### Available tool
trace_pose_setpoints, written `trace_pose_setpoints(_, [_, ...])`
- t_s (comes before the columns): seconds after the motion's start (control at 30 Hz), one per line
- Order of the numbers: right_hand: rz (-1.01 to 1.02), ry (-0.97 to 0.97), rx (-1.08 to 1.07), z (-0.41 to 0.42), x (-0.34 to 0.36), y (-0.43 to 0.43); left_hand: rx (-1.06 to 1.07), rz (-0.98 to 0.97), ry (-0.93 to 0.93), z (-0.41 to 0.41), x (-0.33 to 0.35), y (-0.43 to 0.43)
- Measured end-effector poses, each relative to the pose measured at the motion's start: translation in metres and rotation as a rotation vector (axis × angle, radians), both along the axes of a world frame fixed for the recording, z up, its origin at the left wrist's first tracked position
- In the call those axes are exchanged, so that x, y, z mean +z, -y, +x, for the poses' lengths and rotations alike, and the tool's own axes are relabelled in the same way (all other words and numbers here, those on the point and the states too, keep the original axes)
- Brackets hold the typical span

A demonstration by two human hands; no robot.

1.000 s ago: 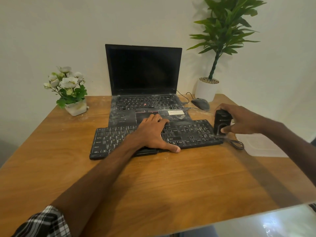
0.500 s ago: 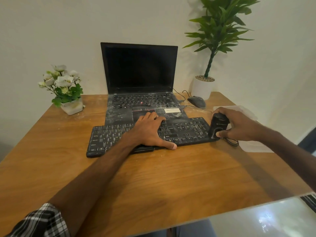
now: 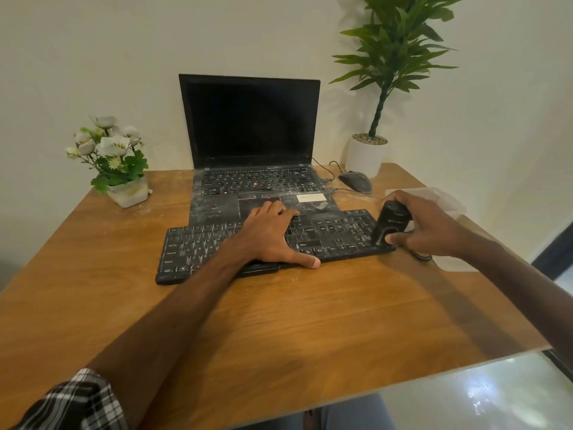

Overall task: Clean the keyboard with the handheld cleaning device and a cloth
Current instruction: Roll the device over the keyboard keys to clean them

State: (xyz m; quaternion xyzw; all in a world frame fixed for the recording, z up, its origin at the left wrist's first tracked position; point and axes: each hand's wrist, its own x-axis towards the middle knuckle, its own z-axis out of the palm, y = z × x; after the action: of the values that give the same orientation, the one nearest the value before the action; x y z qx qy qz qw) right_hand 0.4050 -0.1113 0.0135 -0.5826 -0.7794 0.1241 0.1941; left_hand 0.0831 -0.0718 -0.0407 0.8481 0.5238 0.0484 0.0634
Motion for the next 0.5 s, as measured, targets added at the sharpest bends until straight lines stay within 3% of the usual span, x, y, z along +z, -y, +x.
trace_pose_setpoints(0.13, [-0.112,0.061,0.08,0.004,0.019,0.003,-0.001,-0.007,-0.012,0.001,0.001,0.001])
trace_pose_setpoints(0.3, [0.01,-0.149,0.021,-0.017,0.017,-0.004,-0.005,0.005,-0.017,0.002,0.002,0.003])
trace_pose_setpoints(0.5, [-0.06,-0.014,0.036,-0.025,-0.001,-0.001,-0.007,-0.006,-0.011,0.002,0.002,0.001])
